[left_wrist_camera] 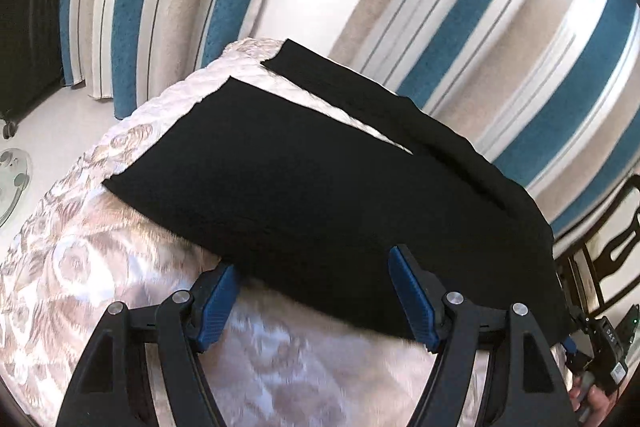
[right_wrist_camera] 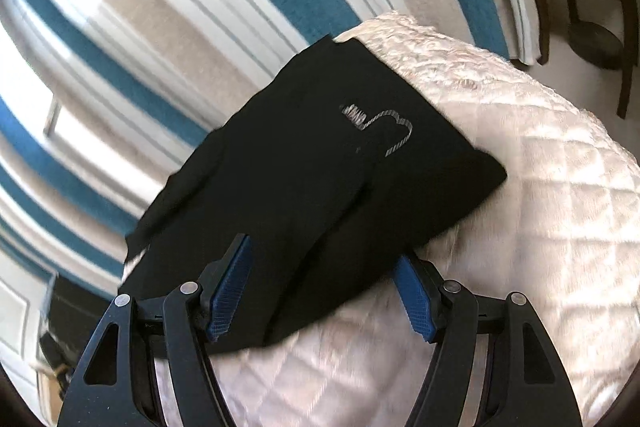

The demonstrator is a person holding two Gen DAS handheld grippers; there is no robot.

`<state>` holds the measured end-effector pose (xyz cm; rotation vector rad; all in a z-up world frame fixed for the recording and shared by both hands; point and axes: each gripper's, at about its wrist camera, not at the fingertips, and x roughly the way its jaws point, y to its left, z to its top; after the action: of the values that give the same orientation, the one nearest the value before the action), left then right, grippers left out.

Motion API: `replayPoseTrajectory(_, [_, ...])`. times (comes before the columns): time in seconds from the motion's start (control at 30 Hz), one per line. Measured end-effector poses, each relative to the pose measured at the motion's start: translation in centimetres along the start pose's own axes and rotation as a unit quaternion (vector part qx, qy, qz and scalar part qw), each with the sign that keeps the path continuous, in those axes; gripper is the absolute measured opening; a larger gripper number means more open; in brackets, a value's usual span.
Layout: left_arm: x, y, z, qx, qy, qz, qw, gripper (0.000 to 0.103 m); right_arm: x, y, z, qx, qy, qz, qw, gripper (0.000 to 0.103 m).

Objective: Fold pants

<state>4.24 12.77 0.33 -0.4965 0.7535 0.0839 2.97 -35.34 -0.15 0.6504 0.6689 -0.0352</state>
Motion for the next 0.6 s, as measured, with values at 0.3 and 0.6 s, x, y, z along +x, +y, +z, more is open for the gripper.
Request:
replayPoseTrajectory(0.3, [0.7,1.0,1.6,-0.01,-0.005,0.043,0.999,0.005,0.1,-0.8,0.8,0.025,-0.011,-0.037,0.999,0.004])
replayPoseTrajectory(0.6, [-6.0,0.6,0.0,0.035,-0.038,0.024,0.9984,0.004,-6.6,-0.5,-0.4,0.001,-0.037,-0.014,0.999,0.002])
